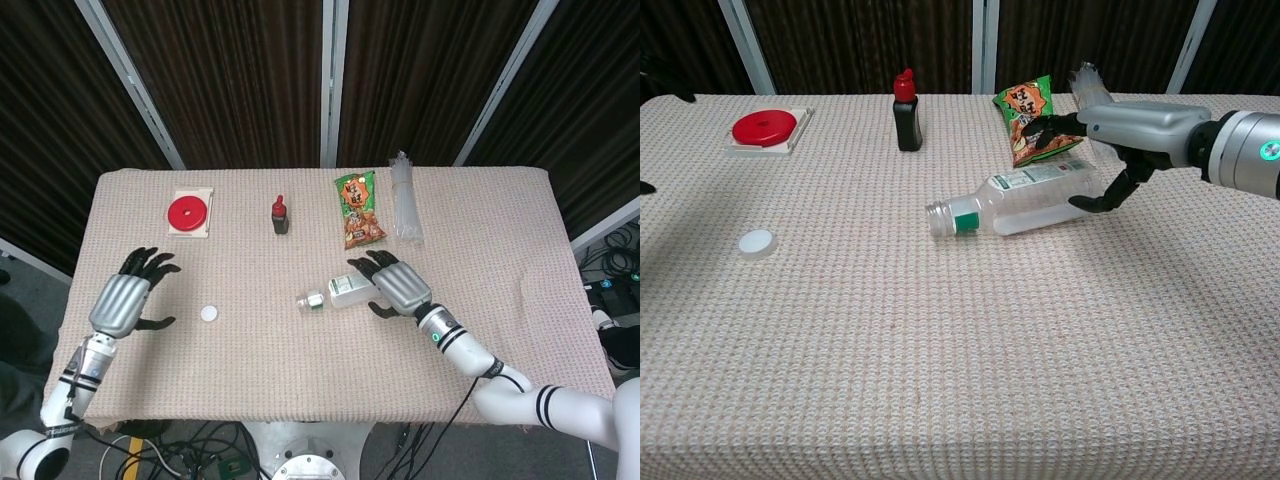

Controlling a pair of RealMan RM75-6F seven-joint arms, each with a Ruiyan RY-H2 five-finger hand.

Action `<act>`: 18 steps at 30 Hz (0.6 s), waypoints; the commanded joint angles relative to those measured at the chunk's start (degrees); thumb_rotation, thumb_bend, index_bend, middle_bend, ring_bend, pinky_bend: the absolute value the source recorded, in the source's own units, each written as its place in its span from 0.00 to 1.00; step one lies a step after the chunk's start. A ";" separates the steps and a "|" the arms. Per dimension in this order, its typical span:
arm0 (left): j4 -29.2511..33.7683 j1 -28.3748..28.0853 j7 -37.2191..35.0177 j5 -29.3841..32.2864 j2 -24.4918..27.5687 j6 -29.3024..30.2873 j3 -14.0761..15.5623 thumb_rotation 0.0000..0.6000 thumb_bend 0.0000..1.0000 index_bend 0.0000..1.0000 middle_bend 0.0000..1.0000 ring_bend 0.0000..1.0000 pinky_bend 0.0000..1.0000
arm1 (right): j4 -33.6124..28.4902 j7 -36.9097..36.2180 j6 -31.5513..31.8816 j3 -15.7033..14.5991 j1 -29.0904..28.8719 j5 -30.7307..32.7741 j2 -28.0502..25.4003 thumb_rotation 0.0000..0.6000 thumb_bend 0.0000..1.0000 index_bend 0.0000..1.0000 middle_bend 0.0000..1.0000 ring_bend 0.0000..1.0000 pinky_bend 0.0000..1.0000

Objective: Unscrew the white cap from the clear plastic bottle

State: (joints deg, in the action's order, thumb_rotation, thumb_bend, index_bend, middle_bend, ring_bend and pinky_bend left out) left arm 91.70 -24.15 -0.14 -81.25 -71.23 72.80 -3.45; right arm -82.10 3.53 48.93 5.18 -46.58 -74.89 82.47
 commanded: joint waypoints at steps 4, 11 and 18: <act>-0.84 6.23 -3.56 0.01 5.39 7.43 0.09 1.00 0.09 0.24 0.13 0.03 0.02 | -6.06 -0.74 10.50 -0.73 7.11 -2.62 -8.11 1.00 0.31 0.00 0.15 0.00 0.08; -2.10 13.53 -4.10 1.70 7.30 13.30 2.24 1.00 0.09 0.24 0.13 0.03 0.02 | -11.99 -1.10 24.35 -3.21 17.90 -4.60 -15.28 1.00 0.33 0.09 0.18 0.05 0.12; 0.35 18.81 -2.72 -0.18 7.19 18.94 3.98 1.00 0.09 0.24 0.13 0.03 0.02 | -14.75 -0.26 33.44 -5.09 25.60 -7.09 -17.14 1.00 0.33 0.09 0.18 0.05 0.12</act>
State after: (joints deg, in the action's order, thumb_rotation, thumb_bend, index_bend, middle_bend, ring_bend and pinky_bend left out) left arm 91.38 -6.14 -3.27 -80.83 -64.06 90.89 0.01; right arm -95.63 2.74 80.66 1.00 -22.82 -81.00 66.32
